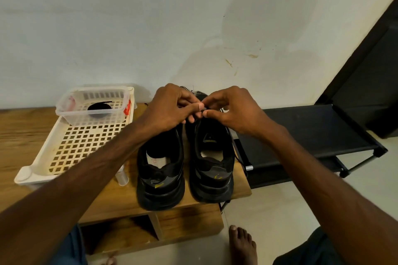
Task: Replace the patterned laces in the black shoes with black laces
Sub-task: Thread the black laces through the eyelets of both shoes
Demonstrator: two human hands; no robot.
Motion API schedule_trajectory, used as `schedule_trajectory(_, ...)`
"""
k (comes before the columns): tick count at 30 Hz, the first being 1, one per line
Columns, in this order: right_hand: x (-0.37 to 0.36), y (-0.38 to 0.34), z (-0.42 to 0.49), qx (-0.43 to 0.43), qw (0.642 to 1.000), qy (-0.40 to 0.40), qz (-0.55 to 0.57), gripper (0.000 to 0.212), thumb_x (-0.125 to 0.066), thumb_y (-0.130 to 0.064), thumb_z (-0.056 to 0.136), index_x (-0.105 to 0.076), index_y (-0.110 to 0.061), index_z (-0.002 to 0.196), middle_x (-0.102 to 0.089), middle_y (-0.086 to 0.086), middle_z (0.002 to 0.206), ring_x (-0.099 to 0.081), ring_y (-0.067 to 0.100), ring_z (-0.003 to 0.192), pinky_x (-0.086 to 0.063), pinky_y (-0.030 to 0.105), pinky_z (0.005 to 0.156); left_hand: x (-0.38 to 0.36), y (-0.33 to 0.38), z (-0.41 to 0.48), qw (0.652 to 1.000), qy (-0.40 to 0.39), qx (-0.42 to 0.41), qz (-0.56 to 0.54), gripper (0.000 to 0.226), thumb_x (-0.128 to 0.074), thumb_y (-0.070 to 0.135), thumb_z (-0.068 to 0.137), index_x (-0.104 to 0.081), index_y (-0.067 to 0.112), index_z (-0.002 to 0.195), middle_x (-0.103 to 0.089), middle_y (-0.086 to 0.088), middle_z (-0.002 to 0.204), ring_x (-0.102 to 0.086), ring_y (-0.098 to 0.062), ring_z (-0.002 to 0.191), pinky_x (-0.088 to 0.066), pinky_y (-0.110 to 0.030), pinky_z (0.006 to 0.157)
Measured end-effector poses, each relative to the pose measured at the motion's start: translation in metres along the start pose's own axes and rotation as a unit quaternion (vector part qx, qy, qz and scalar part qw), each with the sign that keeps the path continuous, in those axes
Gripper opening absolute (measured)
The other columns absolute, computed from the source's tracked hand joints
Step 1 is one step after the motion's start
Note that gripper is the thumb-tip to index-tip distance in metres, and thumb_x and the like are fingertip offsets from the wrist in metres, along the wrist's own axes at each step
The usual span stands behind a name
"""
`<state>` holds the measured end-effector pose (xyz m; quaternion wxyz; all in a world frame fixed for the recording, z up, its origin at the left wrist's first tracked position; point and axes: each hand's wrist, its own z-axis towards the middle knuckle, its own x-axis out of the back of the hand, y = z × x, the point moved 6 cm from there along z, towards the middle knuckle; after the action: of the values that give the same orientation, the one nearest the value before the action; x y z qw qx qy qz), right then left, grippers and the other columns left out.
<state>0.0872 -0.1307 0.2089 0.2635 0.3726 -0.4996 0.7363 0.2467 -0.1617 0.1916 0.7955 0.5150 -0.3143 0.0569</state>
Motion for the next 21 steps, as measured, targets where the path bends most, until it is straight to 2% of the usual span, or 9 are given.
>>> schedule_trajectory(3,0.000,-0.002,0.002,-0.002,0.999,0.016,0.037,0.020,-0.077,-0.019,0.091,-0.079,-0.021,0.111,-0.078,-0.010,0.085,-0.072,-0.004,0.079,-0.056,0.013,0.076,0.005,-0.002,-0.001,0.999,0.032,0.018,-0.013,0.018,-0.076,0.031,0.090,-0.078,0.013,0.089,-0.077,0.005,0.072,-0.074,-0.011,0.062,-0.053,-0.015,0.057)
schedule_trajectory(7,0.005,0.000,0.003,-0.010,0.998,0.040,0.048,0.014,-0.073,-0.018,0.095,-0.081,-0.018,0.106,-0.078,-0.008,0.080,-0.071,-0.004,0.070,-0.052,0.010,0.068,0.006,-0.005,0.000,0.999,0.034,0.038,0.004,0.024,-0.069,0.038,0.095,-0.077,0.016,0.091,-0.077,0.006,0.075,-0.074,-0.009,0.065,-0.057,-0.020,0.059)
schedule_trajectory(10,0.008,0.008,0.005,-0.040,0.998,0.052,0.002,0.015,-0.070,-0.025,0.096,-0.082,-0.020,0.105,-0.079,-0.008,0.092,-0.071,-0.001,0.080,-0.052,0.012,0.071,-0.001,-0.001,-0.004,0.996,0.016,0.032,0.087,0.033,-0.069,0.055,0.089,-0.077,0.023,0.093,-0.075,0.011,0.077,-0.070,0.003,0.069,-0.055,-0.015,0.064)
schedule_trajectory(12,0.009,0.013,0.004,-0.064,0.996,0.050,-0.026,0.016,-0.071,-0.024,0.096,-0.081,-0.020,0.107,-0.079,-0.004,0.101,-0.069,0.002,0.085,-0.046,0.007,0.070,-0.009,0.002,-0.008,0.987,-0.006,0.032,0.159,0.043,-0.070,0.068,0.081,-0.074,0.027,0.095,-0.072,0.014,0.076,-0.067,0.005,0.069,-0.050,-0.012,0.064)
schedule_trajectory(13,0.008,0.016,0.004,-0.072,0.996,0.049,-0.035,0.016,-0.071,-0.023,0.095,-0.081,-0.019,0.107,-0.079,-0.002,0.102,-0.068,0.003,0.084,-0.044,0.006,0.069,-0.013,0.003,-0.010,0.982,-0.011,0.033,0.185,0.046,-0.072,0.069,0.078,-0.074,0.027,0.096,-0.072,0.014,0.077,-0.067,0.004,0.069,-0.052,-0.015,0.066)
schedule_trajectory(15,0.007,0.018,0.004,-0.084,0.994,0.051,-0.044,0.015,-0.074,-0.020,0.093,-0.082,-0.018,0.105,-0.080,0.000,0.098,-0.068,0.002,0.079,-0.046,0.006,0.070,-0.017,0.006,-0.011,0.977,0.005,0.032,0.213,0.041,-0.077,0.058,0.079,-0.078,0.023,0.101,-0.074,0.012,0.079,-0.067,0.002,0.072,-0.058,-0.022,0.076)
schedule_trajectory(16,0.007,0.018,0.003,-0.089,0.994,0.056,-0.041,0.014,-0.077,-0.019,0.091,-0.082,-0.018,0.103,-0.080,-0.001,0.095,-0.068,0.001,0.077,-0.049,0.008,0.071,-0.017,0.008,-0.011,0.975,0.021,0.033,0.217,0.035,-0.078,0.048,0.080,-0.079,0.021,0.103,-0.075,0.010,0.082,-0.068,0.001,0.073,-0.058,-0.021,0.079)
schedule_trajectory(19,0.008,0.016,0.001,-0.104,0.991,0.082,-0.017,0.010,-0.083,-0.020,0.084,-0.084,-0.021,0.094,-0.079,-0.006,0.086,-0.070,0.001,0.075,-0.059,0.020,0.078,-0.015,0.014,-0.014,0.970,0.066,0.044,0.231,0.022,-0.078,0.032,0.081,-0.082,0.022,0.101,-0.078,0.006,0.090,-0.070,-0.007,0.079,-0.049,-0.016,0.076)
schedule_trajectory(21,0.006,0.014,0.001,-0.105,0.991,0.082,-0.014,0.008,-0.085,-0.021,0.083,-0.084,-0.023,0.090,-0.078,-0.009,0.082,-0.070,0.000,0.074,-0.060,0.022,0.077,-0.013,0.014,-0.017,0.969,0.085,0.059,0.223,0.017,-0.079,0.027,0.081,-0.083,0.021,0.096,-0.078,0.005,0.089,-0.070,-0.008,0.078,-0.048,-0.016,0.074)
